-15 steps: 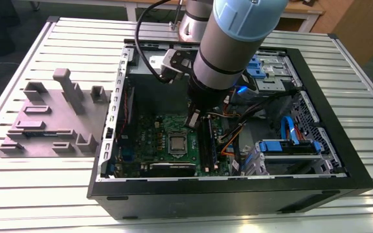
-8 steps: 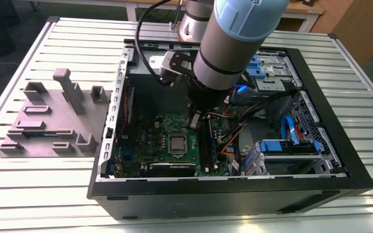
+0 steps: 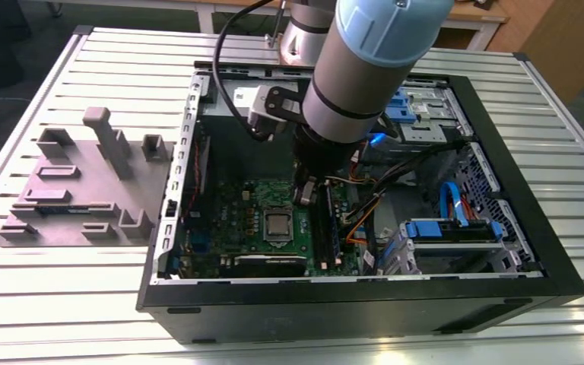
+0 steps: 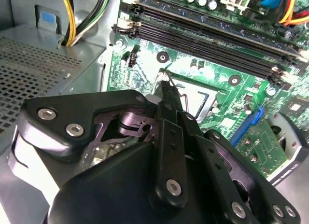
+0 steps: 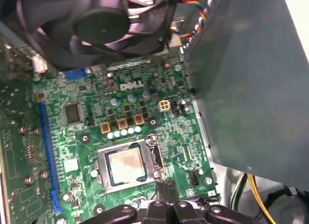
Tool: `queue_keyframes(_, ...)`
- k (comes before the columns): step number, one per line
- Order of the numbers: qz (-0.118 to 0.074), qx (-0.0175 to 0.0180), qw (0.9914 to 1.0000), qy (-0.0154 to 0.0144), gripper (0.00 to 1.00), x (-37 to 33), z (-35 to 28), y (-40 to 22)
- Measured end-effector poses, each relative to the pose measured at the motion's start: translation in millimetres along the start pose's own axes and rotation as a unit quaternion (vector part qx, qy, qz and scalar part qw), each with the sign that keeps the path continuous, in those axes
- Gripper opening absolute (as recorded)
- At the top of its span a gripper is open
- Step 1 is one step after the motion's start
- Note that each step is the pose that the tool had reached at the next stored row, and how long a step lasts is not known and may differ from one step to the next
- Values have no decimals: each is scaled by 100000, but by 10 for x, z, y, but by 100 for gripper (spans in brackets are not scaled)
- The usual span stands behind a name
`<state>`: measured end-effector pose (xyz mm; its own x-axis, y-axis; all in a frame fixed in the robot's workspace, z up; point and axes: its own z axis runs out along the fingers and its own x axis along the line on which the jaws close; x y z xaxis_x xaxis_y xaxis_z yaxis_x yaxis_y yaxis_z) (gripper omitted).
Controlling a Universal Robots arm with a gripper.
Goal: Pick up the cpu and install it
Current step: 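Install the first cpu locking lever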
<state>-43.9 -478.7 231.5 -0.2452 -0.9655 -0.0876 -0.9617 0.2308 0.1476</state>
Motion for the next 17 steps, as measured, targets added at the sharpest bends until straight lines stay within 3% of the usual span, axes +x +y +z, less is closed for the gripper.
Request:
queue_keyframes(8,-1935,893,99977,164,10,33,0,9)
queue_keyframes(13,-4444,906,99896,458,10,39,0,10)
queue_keyframes(17,-6813,844,99761,755,10,43,2,9)
